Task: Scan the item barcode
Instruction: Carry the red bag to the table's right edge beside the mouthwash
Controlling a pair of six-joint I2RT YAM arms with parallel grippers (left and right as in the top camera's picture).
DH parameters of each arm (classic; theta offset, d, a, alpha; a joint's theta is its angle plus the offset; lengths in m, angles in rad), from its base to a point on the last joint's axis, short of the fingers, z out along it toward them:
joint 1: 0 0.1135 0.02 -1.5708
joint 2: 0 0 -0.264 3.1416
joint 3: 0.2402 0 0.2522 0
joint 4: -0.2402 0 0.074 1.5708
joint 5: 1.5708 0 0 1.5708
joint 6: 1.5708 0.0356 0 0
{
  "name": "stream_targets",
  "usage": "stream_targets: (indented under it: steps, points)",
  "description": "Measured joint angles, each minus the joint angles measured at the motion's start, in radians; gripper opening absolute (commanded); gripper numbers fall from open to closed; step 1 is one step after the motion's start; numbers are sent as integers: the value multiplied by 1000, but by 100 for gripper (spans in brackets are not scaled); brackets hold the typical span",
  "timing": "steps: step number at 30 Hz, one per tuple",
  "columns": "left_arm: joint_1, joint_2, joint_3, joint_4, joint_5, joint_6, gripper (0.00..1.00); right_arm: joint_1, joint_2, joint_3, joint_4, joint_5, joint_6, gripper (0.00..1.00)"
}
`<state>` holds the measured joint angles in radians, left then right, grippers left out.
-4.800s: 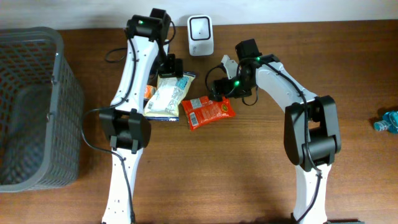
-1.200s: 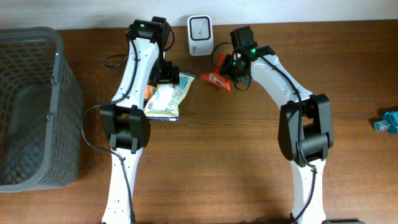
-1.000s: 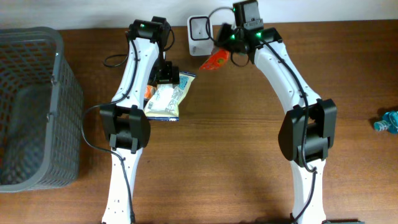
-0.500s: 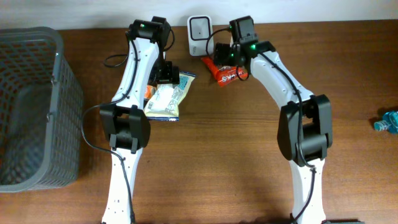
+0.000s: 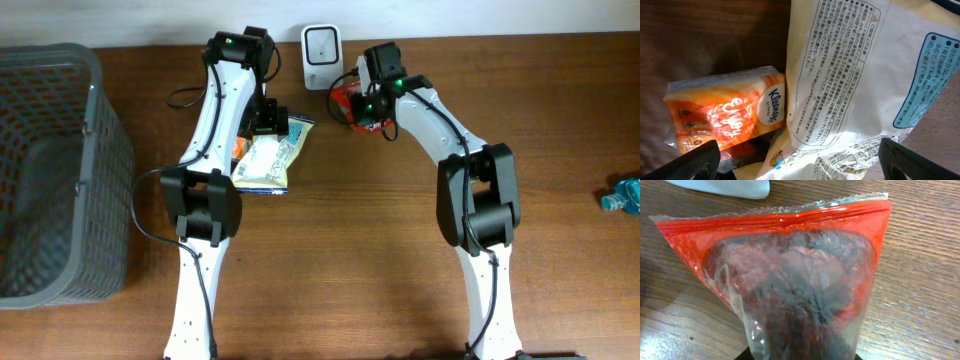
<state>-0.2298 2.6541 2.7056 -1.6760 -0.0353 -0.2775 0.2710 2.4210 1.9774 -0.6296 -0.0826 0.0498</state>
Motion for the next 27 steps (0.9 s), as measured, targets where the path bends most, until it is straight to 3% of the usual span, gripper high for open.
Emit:
stream_targets:
  steps: [6, 15, 27]
  points:
    - [0, 0, 0, 0, 0, 0, 99, 2, 0, 151, -79, 15, 14, 18]
    - [0, 0, 0, 0, 0, 0, 99, 13, -6, 216, 278, 20, 231, 18]
    - [0, 0, 0, 0, 0, 0, 99, 102, 21, 216, 323, 137, 242, 18]
